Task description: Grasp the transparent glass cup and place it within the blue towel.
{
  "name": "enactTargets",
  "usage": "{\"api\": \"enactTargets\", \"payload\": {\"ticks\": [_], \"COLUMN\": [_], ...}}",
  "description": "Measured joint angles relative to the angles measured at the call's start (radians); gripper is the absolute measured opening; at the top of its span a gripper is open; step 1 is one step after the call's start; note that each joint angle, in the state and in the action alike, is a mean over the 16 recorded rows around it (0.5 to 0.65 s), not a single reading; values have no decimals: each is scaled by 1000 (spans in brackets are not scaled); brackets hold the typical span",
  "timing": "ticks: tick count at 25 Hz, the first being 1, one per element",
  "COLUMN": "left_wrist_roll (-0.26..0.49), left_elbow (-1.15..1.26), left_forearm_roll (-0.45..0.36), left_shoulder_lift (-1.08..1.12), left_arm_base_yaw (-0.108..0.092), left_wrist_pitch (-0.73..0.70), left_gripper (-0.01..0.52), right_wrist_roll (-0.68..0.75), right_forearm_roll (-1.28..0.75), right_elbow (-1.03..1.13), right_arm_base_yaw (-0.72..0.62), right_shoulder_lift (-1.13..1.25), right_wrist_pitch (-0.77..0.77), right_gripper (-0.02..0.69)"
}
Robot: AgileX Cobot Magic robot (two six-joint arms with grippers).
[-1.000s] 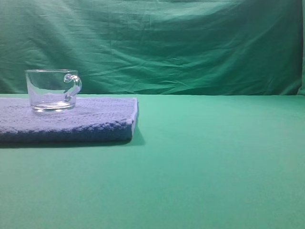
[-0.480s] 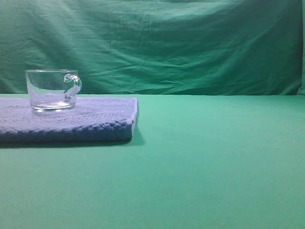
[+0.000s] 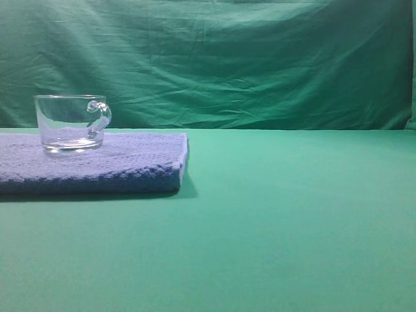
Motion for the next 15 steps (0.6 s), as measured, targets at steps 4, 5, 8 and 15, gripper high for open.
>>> {"api": "enactTargets", "payload": {"ticks": [4, 5, 8, 15], "left_wrist_roll": [0, 0, 0, 0], "left_elbow": [0, 0, 0, 0], "left_forearm_roll": [0, 0, 0, 0], "left_shoulder_lift": [0, 0, 0, 0], "left_arm_base_yaw": [0, 0, 0, 0], "left_wrist_pitch": [0, 0, 0, 0], "left_gripper": [0, 0, 0, 0], "right_wrist_roll": [0, 0, 0, 0], "right_forearm_roll": [5, 6, 10, 14], "right_elbow": [43, 50, 63, 67], "right_arm_base_yaw": [-11, -12, -15, -16], "right_shoulder_lift": [-1, -1, -1, -1], "right_wrist_pitch": [-10, -11, -17, -24], "right_gripper": [0, 0, 0, 0]}}
